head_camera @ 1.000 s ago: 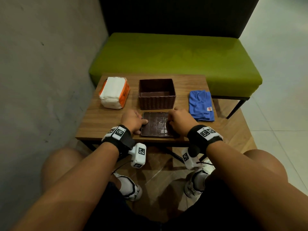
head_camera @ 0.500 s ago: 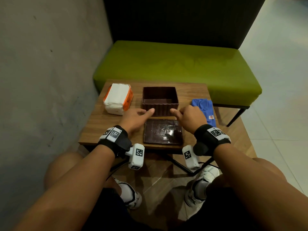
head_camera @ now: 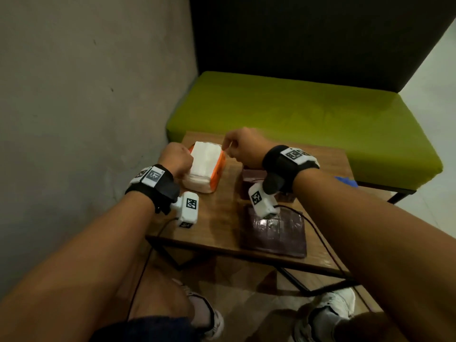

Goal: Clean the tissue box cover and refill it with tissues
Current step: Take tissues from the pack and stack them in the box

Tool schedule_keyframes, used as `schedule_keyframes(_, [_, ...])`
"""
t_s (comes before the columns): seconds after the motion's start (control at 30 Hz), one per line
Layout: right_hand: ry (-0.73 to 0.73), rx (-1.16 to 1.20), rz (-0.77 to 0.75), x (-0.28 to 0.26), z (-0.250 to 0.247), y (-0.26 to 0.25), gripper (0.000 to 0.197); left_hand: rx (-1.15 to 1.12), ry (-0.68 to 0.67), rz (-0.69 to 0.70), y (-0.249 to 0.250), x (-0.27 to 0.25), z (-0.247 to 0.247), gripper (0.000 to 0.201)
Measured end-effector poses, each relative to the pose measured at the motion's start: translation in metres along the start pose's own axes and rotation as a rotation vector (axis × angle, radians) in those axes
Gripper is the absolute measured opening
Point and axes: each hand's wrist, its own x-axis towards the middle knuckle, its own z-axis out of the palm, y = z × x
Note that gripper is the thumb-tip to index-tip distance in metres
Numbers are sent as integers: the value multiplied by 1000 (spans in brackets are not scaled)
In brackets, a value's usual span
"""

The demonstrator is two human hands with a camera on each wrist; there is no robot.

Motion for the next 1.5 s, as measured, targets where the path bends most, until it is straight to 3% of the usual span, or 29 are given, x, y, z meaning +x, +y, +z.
schedule_keyframes(0.13, [-71,-50,-45,59,24,-14,24,-5,-25,-77,-2,23,0,21])
schedule_keyframes(0.27, [-163,-79,-19,96,50,-15,35,-57,-103,-182,-1,38,-1,13])
schedule_keyframes(0.53, [-172,-111,-35,108,64,-7,40,-66,-208,-279,6,44,-6,32])
schedule_keyframes(0.7, [-161,-75,-52,103,60,-2,48,-136,-243,-339,7,40,-5,28])
schedule_keyframes(0.9, [-155,-36,-28,99,58,0,42,-285,-210,-300,11,35,-2,16])
schedule_keyframes(1.13, [-143,22,20,94,56,1,39,-357,-243,-308,12,25,-3,20])
schedule_keyframes(1.23, [-80,75,26,91,54,3,33,-456,-237,-299,12,19,-4,34])
schedule_keyframes(1.3, [-22,121,37,90,52,5,32,-475,-216,-279,10,15,-5,31])
schedule_keyframes(1.4, [37,182,36,88,45,2,42,-526,-192,-220,7,12,-4,22])
schedule_keyframes(1.5, [-38,276,63,87,35,-3,56,-509,-158,-129,3,9,-5,27])
